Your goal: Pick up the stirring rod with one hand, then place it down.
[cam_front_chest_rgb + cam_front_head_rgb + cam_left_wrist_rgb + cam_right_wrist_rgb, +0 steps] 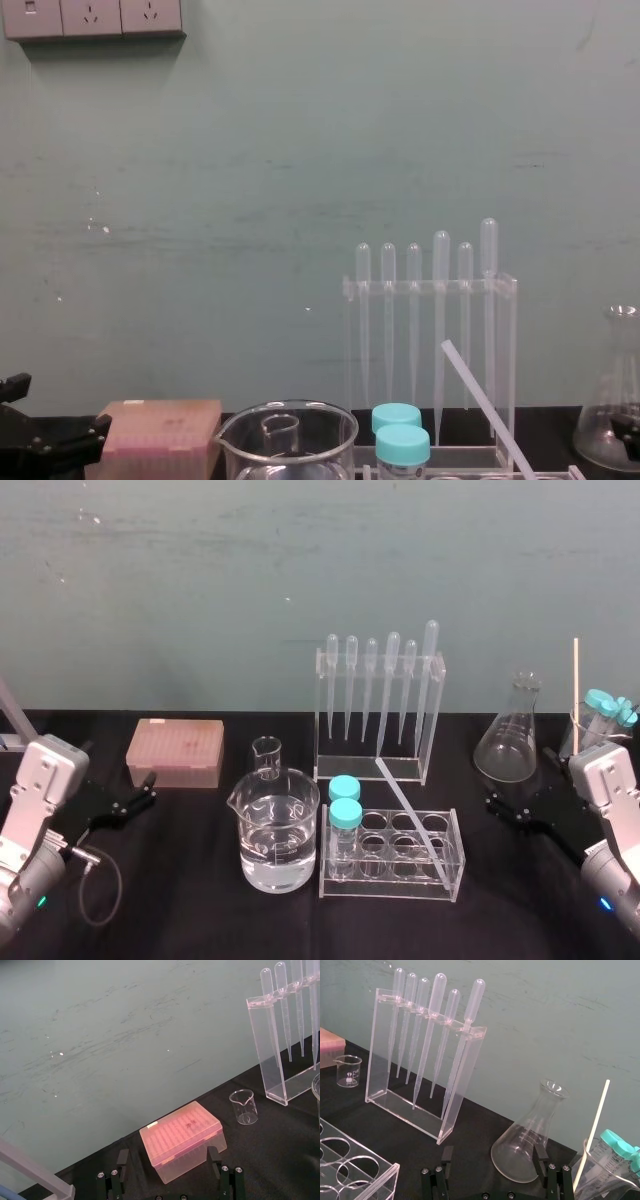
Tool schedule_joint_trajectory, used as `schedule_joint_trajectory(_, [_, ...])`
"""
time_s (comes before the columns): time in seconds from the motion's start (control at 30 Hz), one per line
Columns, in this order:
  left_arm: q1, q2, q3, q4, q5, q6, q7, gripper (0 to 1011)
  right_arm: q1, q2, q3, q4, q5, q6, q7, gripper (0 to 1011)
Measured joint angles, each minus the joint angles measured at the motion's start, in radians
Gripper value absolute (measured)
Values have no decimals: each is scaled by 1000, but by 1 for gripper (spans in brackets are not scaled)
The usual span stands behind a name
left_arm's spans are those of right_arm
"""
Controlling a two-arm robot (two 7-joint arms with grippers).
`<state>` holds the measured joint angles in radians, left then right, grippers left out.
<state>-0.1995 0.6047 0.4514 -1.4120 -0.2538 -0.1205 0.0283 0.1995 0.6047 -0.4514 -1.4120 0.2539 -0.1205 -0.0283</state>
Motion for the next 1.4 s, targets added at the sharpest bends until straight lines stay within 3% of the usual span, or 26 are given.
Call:
schedule_joint_trajectory(1.27, [0,0,0,0,0,0,0,1000,0,0,0,0,0,0,0,1000])
schedule_joint_trajectory(1.4, [0,0,0,0,0,0,0,1000,1,-3,8,3,-22,-20,-8,1000])
